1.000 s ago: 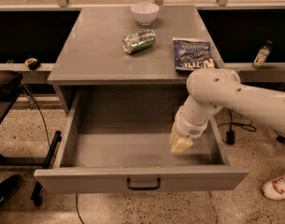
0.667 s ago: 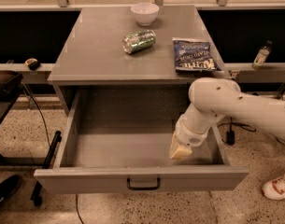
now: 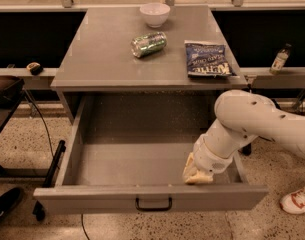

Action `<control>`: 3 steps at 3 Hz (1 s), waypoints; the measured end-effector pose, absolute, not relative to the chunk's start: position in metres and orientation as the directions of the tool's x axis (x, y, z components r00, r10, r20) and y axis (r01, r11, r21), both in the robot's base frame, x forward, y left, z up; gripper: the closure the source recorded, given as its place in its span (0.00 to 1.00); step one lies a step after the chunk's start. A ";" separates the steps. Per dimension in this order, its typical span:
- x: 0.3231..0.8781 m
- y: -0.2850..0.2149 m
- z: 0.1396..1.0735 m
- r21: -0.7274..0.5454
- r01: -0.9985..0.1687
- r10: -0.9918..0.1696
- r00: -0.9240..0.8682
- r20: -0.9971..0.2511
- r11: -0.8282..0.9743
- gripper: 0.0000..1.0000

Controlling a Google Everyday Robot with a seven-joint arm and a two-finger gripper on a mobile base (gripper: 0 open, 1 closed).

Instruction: Open top drawer

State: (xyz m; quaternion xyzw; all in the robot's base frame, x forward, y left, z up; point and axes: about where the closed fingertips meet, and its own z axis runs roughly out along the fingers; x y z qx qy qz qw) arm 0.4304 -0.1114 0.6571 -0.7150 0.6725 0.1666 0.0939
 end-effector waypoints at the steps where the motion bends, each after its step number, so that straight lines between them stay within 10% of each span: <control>1: 0.404 -0.112 0.677 0.094 -0.989 -0.921 0.069 -0.383 -0.113 0.63; 3: 0.429 -0.143 0.725 -0.035 -0.997 -0.917 0.076 -0.392 -0.068 0.64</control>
Offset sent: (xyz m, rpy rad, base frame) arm -0.0337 -0.0148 0.0550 0.0492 -0.0513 0.0324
